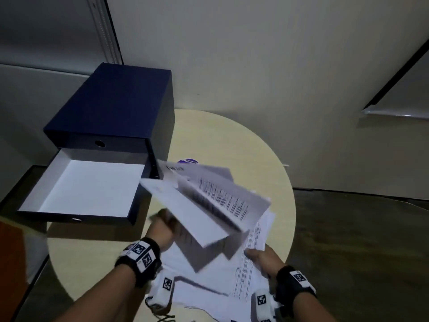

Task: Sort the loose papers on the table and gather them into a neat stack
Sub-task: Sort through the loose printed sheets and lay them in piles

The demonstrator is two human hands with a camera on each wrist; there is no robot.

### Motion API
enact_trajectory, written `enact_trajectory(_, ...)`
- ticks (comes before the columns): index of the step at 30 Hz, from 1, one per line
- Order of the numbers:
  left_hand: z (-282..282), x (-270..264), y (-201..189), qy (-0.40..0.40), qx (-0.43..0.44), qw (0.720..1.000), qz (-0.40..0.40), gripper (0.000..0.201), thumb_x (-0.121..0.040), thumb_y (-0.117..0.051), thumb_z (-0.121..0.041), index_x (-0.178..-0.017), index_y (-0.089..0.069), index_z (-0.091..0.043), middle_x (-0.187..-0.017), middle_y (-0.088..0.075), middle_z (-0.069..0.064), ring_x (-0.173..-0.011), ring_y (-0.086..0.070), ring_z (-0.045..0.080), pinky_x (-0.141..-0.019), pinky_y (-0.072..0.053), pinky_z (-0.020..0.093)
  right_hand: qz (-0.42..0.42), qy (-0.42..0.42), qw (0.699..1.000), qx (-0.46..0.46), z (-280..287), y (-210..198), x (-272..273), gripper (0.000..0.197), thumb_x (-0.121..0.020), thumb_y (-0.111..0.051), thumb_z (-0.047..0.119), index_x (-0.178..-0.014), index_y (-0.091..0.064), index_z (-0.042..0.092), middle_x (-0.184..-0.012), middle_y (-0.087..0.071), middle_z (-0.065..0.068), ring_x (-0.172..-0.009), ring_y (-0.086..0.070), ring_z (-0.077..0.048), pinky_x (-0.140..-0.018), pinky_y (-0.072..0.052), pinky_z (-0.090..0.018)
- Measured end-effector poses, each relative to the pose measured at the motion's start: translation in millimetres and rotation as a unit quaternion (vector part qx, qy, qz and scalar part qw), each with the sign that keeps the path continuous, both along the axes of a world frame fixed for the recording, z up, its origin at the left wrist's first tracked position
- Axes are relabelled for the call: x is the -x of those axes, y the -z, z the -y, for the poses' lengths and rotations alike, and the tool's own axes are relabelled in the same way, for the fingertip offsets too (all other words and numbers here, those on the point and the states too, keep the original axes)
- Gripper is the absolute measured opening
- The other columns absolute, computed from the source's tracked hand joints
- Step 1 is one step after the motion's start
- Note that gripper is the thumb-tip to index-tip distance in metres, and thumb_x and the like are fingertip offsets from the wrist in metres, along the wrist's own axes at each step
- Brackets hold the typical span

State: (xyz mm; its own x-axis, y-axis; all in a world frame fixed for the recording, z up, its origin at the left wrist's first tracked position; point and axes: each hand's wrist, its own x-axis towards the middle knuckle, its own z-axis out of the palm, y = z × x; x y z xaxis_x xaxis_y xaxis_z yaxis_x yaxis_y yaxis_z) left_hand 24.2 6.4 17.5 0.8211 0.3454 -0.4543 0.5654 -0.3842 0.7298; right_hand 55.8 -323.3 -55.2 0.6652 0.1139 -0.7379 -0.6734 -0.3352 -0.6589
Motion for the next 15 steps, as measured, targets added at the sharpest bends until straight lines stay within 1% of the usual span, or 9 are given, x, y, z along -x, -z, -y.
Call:
enact_trajectory(1,3.9,4.5,7.4,0.018,0.008,0.999,-0.037,0.042,-0.095,-0.054,-0.018,-0.136,-0.043,-0.014,-0.115,-0.062,0.017,-0.107,-0.061,0.035,-0.079,-0.047,0.033,-0.002,0.009,1.000,-0.023,-0.7,-1.4,0.5,0.052,-0.077,-0.077,0.032,-0.125,-0.065,0.018,-0.106,-0.078,0.002,-0.097,-0.075,-0.019,-0.092,-0.055,-0.043)
enact_trajectory(2,3.2,7.1,21.6,0.035,0.008,0.996,-0.084,0.047,-0.094,-0.053,-0.022,-0.138,-0.036,-0.019,-0.110,-0.062,0.010,-0.096,-0.063,0.030,-0.071,-0.047,0.031,-0.003,0.020,0.999,-0.031,2.8,7.6,0.1,0.053,-0.075,-0.076,0.030,-0.125,-0.066,0.017,-0.113,-0.077,-0.003,-0.104,-0.073,-0.026,-0.099,-0.053,-0.049)
enact_trajectory(4,4.9,17.4,34.6,0.085,0.008,0.987,-0.133,0.060,-0.092,-0.054,-0.022,-0.144,-0.024,-0.027,-0.112,-0.063,0.007,-0.087,-0.062,0.023,-0.063,-0.047,0.028,0.001,0.036,0.999,-0.038,7.6,18.5,-1.6,0.061,-0.068,-0.076,0.025,-0.127,-0.065,0.015,-0.118,-0.075,-0.007,-0.110,-0.070,-0.032,-0.103,-0.049,-0.053)
enact_trajectory(5,3.5,19.4,42.2,0.092,-0.006,0.986,-0.136,0.064,-0.092,-0.056,-0.022,-0.146,-0.022,-0.029,-0.120,-0.063,0.008,-0.091,-0.063,0.024,-0.066,-0.049,0.028,0.007,0.050,0.998,-0.038,7.6,18.2,-1.4,0.074,-0.061,-0.079,0.026,-0.132,-0.061,0.013,-0.124,-0.072,-0.008,-0.114,-0.067,-0.032,-0.106,-0.046,-0.053)
enact_trajectory(8,1.8,20.3,37.2,0.053,-0.013,0.994,-0.089,0.060,-0.094,-0.054,-0.017,-0.147,-0.029,-0.030,-0.133,-0.059,0.012,-0.103,-0.062,0.029,-0.086,-0.053,0.034,0.009,0.071,0.996,-0.054,28.1,73.5,-6.3,0.117,-0.042,-0.089,0.039,-0.147,-0.042,0.012,-0.141,-0.058,-0.006,-0.128,-0.056,-0.029,-0.114,-0.039,-0.052)
enact_trajectory(10,4.0,16.8,34.7,0.046,-0.029,0.995,-0.079,0.060,-0.097,-0.050,-0.013,-0.150,-0.028,-0.029,-0.141,-0.053,0.014,-0.114,-0.059,0.032,-0.088,-0.048,0.030,0.008,0.076,0.996,-0.039,30.7,80.8,-9.6,0.128,-0.044,-0.092,0.047,-0.152,-0.031,0.013,-0.144,-0.056,-0.007,-0.128,-0.056,-0.028,-0.111,-0.041,-0.048)
enact_trajectory(12,9.6,14.9,32.3,0.081,-0.021,0.993,-0.079,0.062,-0.099,-0.049,-0.012,-0.154,-0.024,-0.027,-0.154,-0.039,0.010,-0.133,-0.047,0.031,-0.094,-0.043,0.029,-0.011,0.073,0.997,-0.023,6.6,15.4,-3.3,0.122,-0.058,-0.089,0.035,-0.156,-0.020,0.012,-0.137,-0.060,-0.009,-0.120,-0.061,-0.025,-0.102,-0.046,-0.039)
enact_trajectory(13,13.4,14.3,31.8,0.107,-0.005,0.991,-0.080,0.063,-0.099,-0.049,-0.013,-0.155,-0.022,-0.027,-0.158,-0.033,0.006,-0.140,-0.040,0.029,-0.100,-0.041,0.031,-0.021,0.049,0.998,-0.037,-4.1,-10.4,-0.6,0.106,-0.069,-0.085,0.023,-0.154,-0.023,0.009,-0.129,-0.062,-0.007,-0.114,-0.062,-0.022,-0.096,-0.049,-0.034)
enact_trajectory(15,24.0,13.9,32.0,0.152,0.030,0.985,-0.079,0.063,-0.099,-0.050,-0.015,-0.154,-0.022,-0.029,-0.160,-0.031,0.002,-0.143,-0.035,0.025,-0.106,-0.038,0.030,-0.016,0.012,0.998,-0.067,-10.4,-30.1,2.9,0.054,-0.090,-0.068,0.003,-0.137,-0.042,0.013,-0.105,-0.069,0.002,-0.088,-0.066,-0.011,-0.072,-0.053,-0.020)
